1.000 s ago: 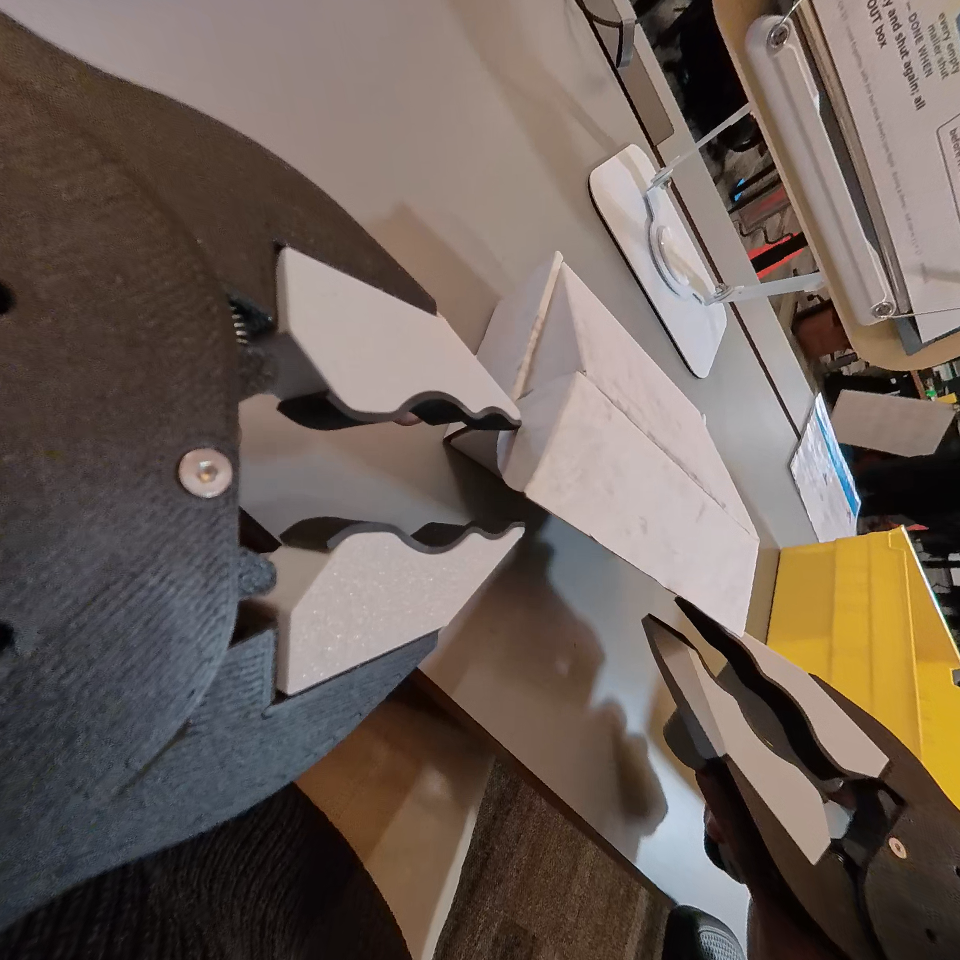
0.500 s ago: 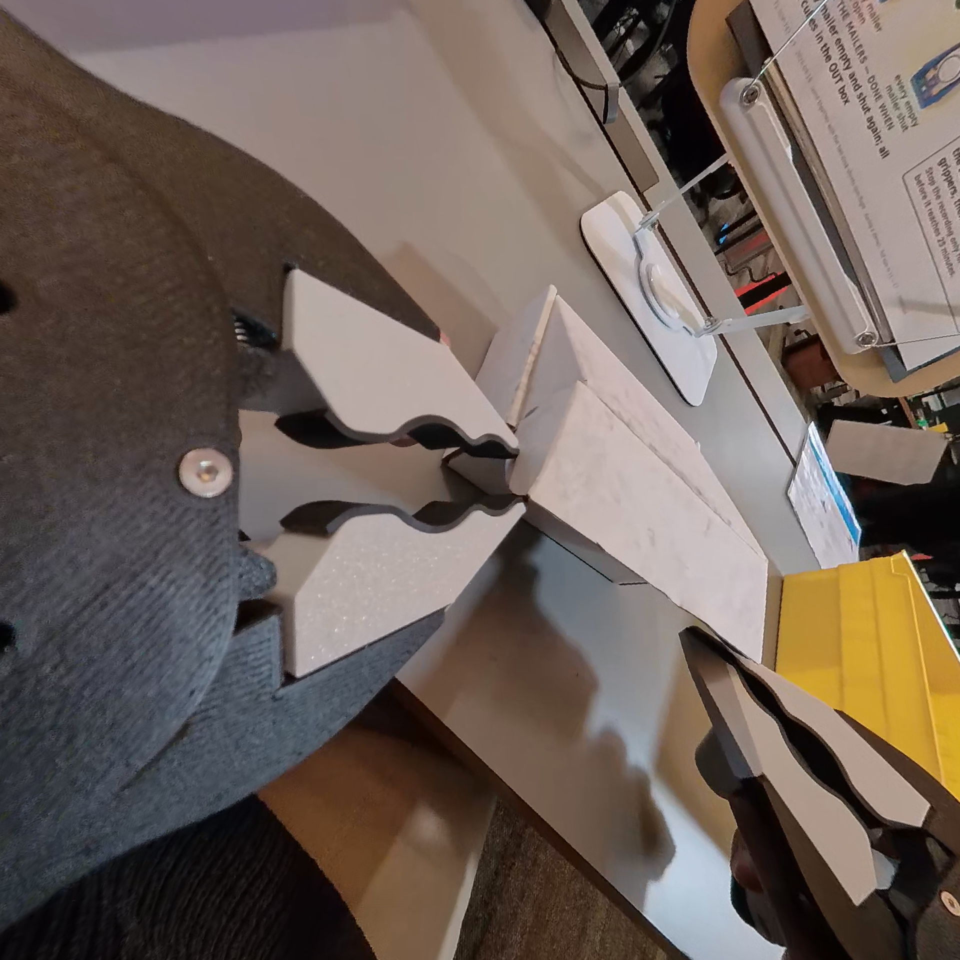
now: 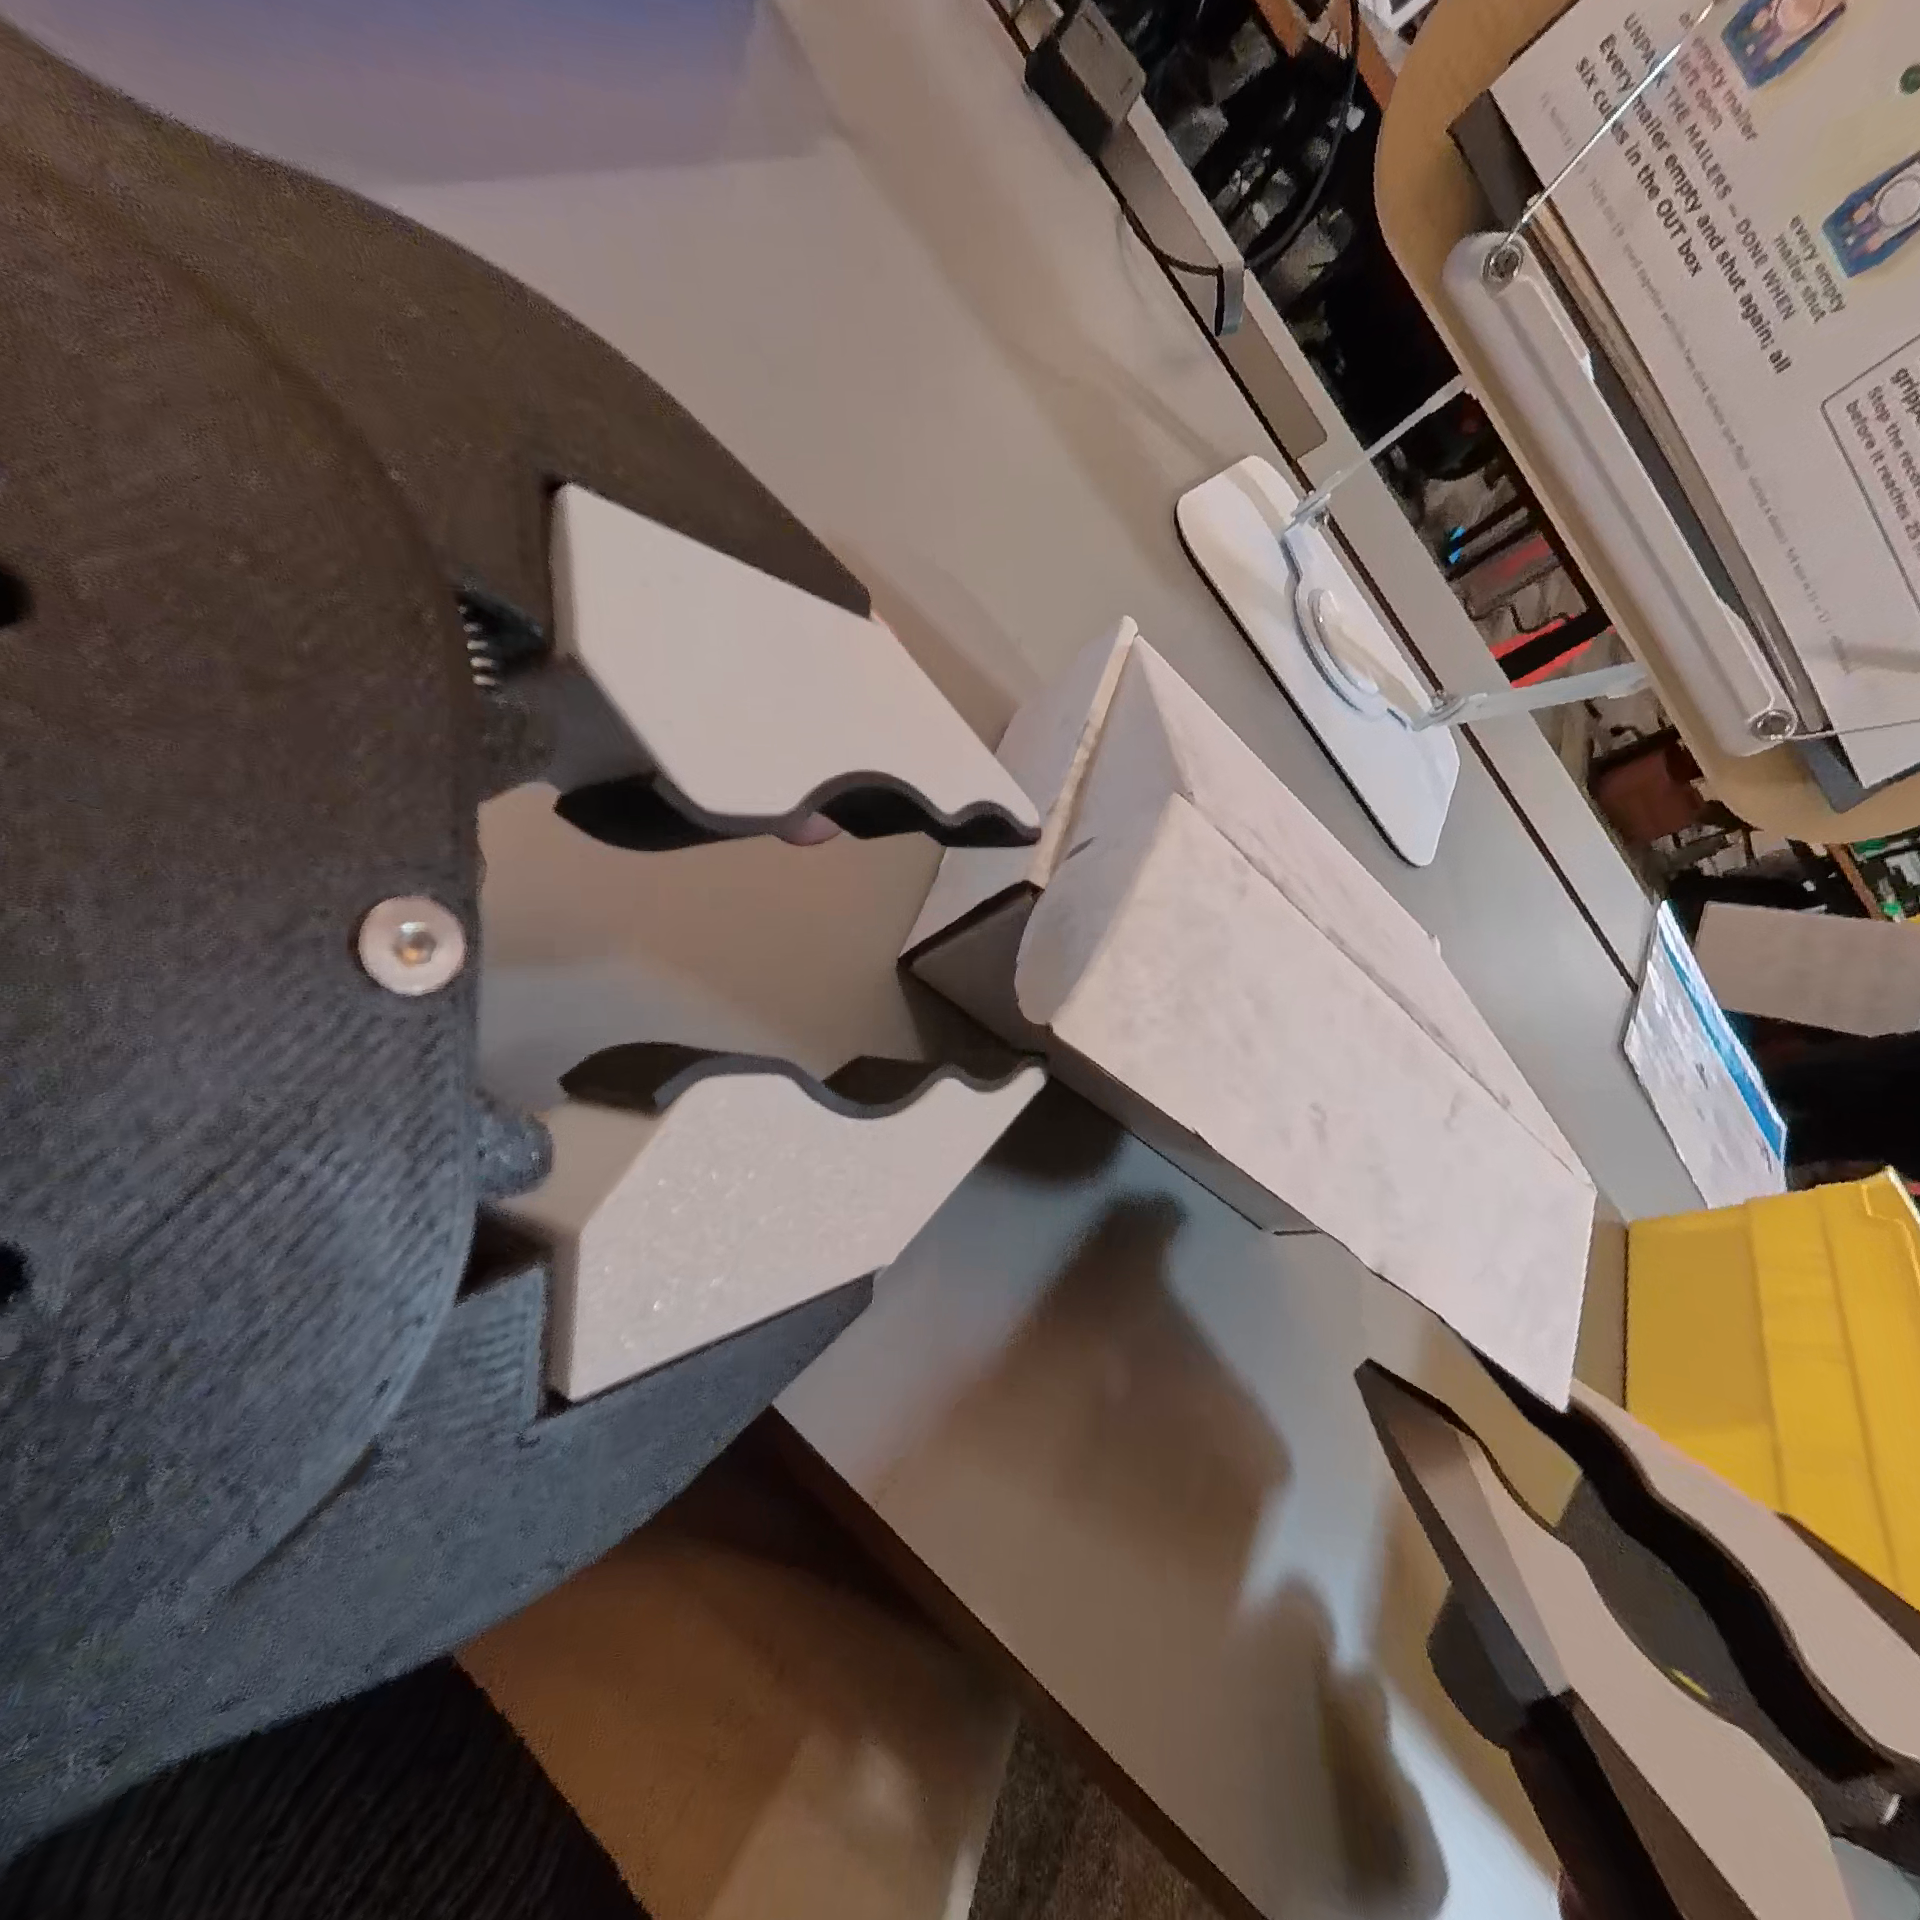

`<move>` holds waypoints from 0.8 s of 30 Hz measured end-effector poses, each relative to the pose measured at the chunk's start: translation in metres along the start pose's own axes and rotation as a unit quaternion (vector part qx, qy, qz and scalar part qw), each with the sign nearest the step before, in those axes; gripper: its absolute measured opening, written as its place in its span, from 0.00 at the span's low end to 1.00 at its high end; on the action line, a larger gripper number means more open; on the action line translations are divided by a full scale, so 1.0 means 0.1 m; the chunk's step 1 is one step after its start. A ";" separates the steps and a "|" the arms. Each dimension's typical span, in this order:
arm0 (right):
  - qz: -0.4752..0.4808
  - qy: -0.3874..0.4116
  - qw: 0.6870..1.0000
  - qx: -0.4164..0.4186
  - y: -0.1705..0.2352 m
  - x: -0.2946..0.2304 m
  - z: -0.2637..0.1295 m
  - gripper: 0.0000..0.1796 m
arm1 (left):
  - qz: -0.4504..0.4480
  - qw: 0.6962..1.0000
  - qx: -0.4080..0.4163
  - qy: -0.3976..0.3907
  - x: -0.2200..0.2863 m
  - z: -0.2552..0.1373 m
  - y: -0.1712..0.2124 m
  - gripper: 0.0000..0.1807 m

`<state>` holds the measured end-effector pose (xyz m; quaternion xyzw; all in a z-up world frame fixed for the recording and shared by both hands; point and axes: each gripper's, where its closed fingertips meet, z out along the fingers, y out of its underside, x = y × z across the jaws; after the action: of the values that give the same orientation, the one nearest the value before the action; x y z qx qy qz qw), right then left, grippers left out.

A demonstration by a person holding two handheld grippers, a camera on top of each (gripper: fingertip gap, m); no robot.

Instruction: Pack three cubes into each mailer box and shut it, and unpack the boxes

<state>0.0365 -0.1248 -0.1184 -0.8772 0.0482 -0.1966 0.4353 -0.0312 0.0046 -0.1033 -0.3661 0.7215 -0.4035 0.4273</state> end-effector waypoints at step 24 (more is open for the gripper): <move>0.008 -0.001 0.999 0.033 -0.19 -0.02 -0.10 0.05 | 0.012 1.000 0.015 0.007 0.09 -0.05 -0.07 0.09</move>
<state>0.0285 -0.1200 -0.0983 -0.8620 0.0488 -0.1937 0.4658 -0.0379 -0.0053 -0.0983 -0.3481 0.7226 -0.4120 0.4323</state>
